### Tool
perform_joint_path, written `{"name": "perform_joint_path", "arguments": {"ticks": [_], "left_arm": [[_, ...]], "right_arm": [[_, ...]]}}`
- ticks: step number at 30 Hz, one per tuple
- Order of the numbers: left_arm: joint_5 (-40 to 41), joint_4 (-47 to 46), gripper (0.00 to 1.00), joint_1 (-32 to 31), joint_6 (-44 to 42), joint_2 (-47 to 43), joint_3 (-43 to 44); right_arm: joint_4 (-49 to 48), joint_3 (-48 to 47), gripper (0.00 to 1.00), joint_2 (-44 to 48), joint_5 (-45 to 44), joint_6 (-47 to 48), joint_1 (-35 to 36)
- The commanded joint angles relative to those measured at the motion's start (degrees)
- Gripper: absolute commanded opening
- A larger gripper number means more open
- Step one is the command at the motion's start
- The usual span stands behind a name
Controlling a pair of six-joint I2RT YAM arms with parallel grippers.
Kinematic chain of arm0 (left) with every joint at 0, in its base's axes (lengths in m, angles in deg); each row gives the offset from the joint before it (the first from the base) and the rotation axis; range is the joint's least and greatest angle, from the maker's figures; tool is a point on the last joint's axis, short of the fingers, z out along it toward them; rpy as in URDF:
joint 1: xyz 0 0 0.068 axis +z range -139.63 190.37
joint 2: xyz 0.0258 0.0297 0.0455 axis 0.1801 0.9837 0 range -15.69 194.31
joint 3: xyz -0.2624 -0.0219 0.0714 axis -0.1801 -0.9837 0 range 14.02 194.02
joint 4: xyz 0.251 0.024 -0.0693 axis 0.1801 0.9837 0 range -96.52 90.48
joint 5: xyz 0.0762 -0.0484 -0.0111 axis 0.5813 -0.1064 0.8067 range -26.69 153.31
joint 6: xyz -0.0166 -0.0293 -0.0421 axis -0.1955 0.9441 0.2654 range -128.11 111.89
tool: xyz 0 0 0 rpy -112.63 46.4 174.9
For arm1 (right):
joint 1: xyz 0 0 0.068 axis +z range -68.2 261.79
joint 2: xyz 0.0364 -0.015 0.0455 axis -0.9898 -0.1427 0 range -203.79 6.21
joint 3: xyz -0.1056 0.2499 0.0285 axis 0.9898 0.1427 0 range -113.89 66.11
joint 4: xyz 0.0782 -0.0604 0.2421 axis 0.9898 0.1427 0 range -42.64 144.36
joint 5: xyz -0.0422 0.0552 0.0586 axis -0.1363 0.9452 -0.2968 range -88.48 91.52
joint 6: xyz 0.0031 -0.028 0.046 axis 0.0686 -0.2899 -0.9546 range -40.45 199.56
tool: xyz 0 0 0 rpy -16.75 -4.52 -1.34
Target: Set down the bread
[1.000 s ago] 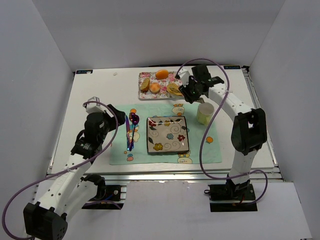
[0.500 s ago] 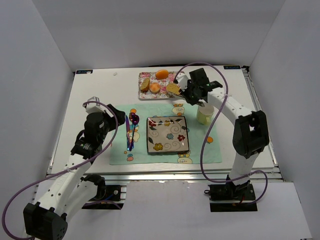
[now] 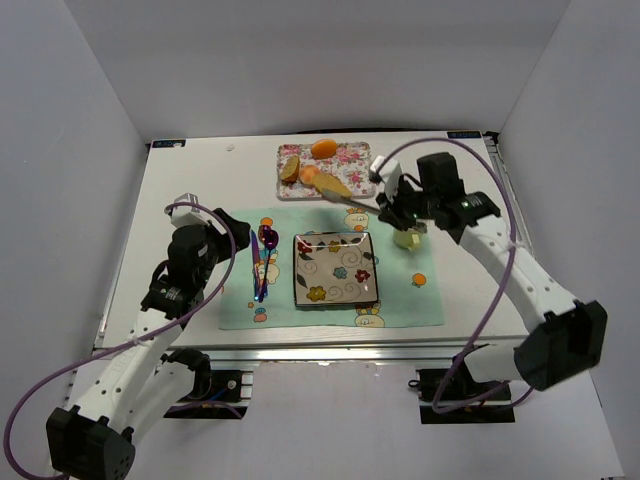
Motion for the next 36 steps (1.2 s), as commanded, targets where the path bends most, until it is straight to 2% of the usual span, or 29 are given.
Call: {"name": "perform_joint_path", "arguments": {"ticks": [1,8,11,12,15,22,25,26,29,36], "left_arm": [[-0.8,-1.5,0.85,0.0,0.3,-0.1,0.6],[-1.8,-2.5,0.85,0.0,0.1,1.5,1.1],[-1.9,-2.7,0.85,0.0,0.1,1.6,1.2],[-2.0,-2.7,0.85,0.0,0.1,1.5,1.3],[-1.7,-2.3,0.85,0.0,0.1,1.1,1.3],[-1.1,-1.3,0.85,0.0,0.7,-1.0,0.4],[-1.0,-1.3,0.85,0.0,0.9,-1.4,0.0],[-1.0,-1.4,0.85,0.0,0.9,-1.4,-0.1],[-1.3,-1.9,0.85,0.0,1.0,-1.2,-0.2],[-0.6,-1.2,0.85,0.0,0.3,-1.1,1.3]], "right_arm": [[5.0,8.2,0.05,5.7,8.6,-0.3,0.3],[8.3,16.3,0.09,11.5,12.0,1.5,0.5],[9.0,16.7,0.19,11.4,12.8,2.0,0.5],[10.1,16.2,0.27,10.9,13.4,2.4,0.5],[11.9,13.6,0.35,10.5,16.4,2.8,0.5],[12.8,8.1,0.4,9.2,21.1,0.3,0.5],[9.5,7.2,0.39,8.1,18.6,-3.4,0.5],[5.1,7.2,0.38,7.7,17.3,-4.4,0.5],[-0.9,4.9,0.36,2.6,11.0,-7.1,0.6],[-9.3,-12.9,0.34,-18.8,0.0,-11.0,0.6]]}}
